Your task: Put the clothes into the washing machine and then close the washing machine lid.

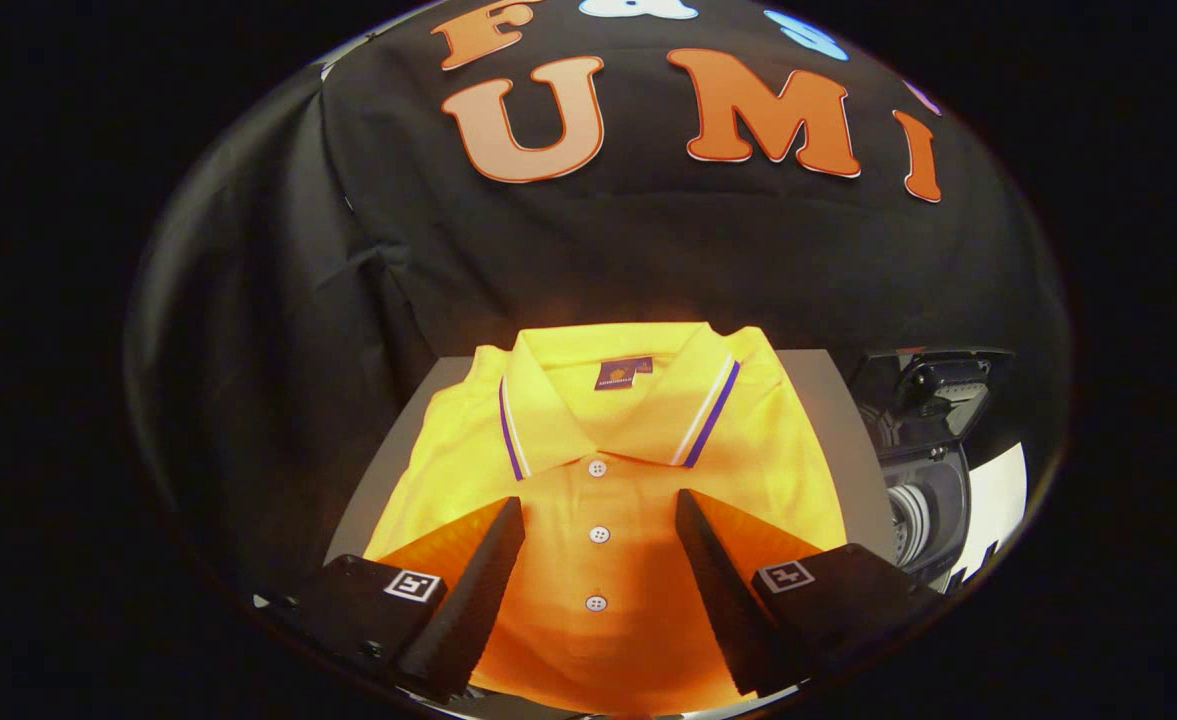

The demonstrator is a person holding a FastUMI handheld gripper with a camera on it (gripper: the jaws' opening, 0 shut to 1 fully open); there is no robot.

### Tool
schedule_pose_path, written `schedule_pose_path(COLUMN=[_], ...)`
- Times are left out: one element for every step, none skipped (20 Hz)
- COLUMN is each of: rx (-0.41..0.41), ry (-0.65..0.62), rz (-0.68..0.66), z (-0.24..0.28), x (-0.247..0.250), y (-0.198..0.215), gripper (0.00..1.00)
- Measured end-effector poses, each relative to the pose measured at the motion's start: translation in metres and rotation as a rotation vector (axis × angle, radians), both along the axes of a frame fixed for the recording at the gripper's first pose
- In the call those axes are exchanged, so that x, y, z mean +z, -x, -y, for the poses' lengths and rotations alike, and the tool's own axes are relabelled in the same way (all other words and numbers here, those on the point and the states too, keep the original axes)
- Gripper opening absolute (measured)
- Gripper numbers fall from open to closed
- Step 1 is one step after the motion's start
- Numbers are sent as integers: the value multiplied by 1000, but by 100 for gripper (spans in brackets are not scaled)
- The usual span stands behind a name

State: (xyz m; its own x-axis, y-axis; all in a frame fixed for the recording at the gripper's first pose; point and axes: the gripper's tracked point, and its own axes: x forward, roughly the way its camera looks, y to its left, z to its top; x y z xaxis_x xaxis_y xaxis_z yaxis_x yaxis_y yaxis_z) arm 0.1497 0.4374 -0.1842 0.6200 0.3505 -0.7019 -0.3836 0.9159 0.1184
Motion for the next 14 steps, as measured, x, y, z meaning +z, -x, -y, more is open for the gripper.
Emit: schedule_pose_path(rx=[-1,8,45,72,78,78,83,85,82,93,120,95,93,82], ry=[22,34,84,102,99,90,90,91,89,90,86,73,64,49], rz=[7,43,35,59,45,35,22,10,2,-7,-17,-5,9,46], z=[2,-1,3,3,3,2,4,7,8,7,6,5,5,6], x=[-3,-3,-7,-7,-6,-4,-3,-3,-2,-4,-5,-6,-4,-4], y=[1,-3,2,-2,-1,1,1,0,-1,-2,0,-8,-5,-7], gripper=[99,99,99,99,99,97,88,79,71,62,53,33,13,12])
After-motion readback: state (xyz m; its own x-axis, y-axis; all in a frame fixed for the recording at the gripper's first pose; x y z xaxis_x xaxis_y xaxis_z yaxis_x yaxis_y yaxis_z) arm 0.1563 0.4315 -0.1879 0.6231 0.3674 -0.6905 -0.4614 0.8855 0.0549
